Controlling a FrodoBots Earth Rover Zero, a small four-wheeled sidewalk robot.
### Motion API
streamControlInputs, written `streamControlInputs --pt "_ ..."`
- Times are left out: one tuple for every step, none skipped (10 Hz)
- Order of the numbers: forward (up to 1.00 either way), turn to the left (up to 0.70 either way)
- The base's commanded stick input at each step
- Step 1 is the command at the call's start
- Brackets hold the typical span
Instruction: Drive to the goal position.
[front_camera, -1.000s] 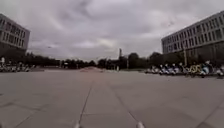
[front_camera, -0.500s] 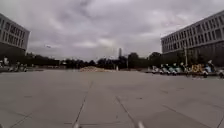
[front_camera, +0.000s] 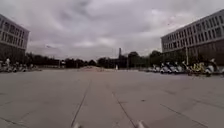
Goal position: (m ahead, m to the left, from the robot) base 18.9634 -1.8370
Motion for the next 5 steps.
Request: streamControlInputs --pt "0.45 0.00" --pt "0.45 0.00" --pt "0.45 0.00" --pt "0.45 0.00" --pt "0.45 0.00"
